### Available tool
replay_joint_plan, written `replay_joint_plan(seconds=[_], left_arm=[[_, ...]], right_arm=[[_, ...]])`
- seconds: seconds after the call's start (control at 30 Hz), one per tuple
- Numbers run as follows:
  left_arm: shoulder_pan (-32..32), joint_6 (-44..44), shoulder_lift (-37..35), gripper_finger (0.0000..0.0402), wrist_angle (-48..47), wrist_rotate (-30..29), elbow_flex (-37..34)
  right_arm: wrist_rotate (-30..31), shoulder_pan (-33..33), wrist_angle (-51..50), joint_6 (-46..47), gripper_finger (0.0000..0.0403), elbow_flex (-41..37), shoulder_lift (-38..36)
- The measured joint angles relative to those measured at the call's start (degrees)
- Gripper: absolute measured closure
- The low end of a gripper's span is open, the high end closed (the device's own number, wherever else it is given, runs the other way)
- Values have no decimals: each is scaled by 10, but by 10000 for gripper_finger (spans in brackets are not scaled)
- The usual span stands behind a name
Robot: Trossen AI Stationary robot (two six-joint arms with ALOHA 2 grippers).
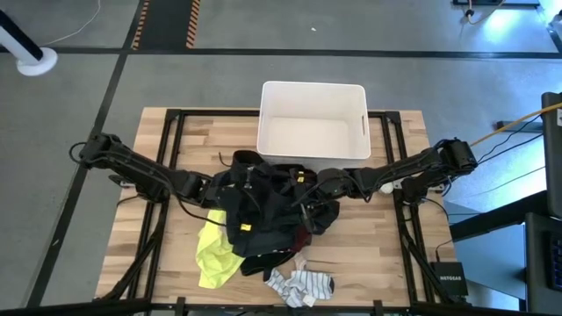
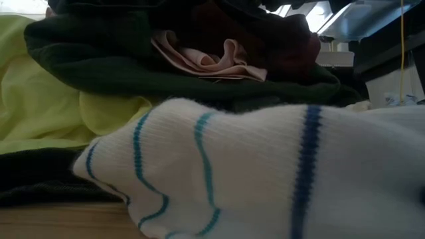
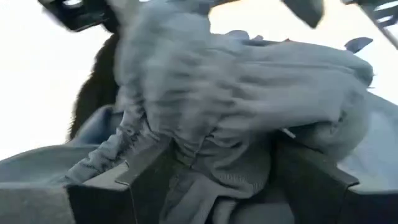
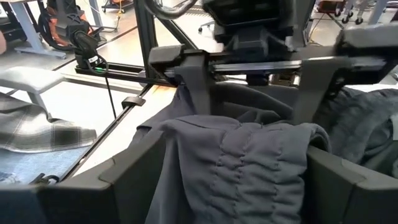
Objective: Sort clothes
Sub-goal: Put the black shorts into the white laundry organizer
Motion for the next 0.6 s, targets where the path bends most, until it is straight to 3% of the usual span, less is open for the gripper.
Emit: replay_joint_plan(seconds=[0.1,0.2,0.4,0.6], left_arm=[[0,-6,0,139,16,44,-3],[-4,3,-8,139,-2,53,12],[-22,-6,-42,139,-150,-10,111],[-69,4,-23,139,-121,-15,139]], right_arm=[[0,0,-1,0,86,0,0],[0,0,-1,0,86,0,0],[14,0,-7,-3,86,0,-6],[105,0,-102,-33,86,29,-37]])
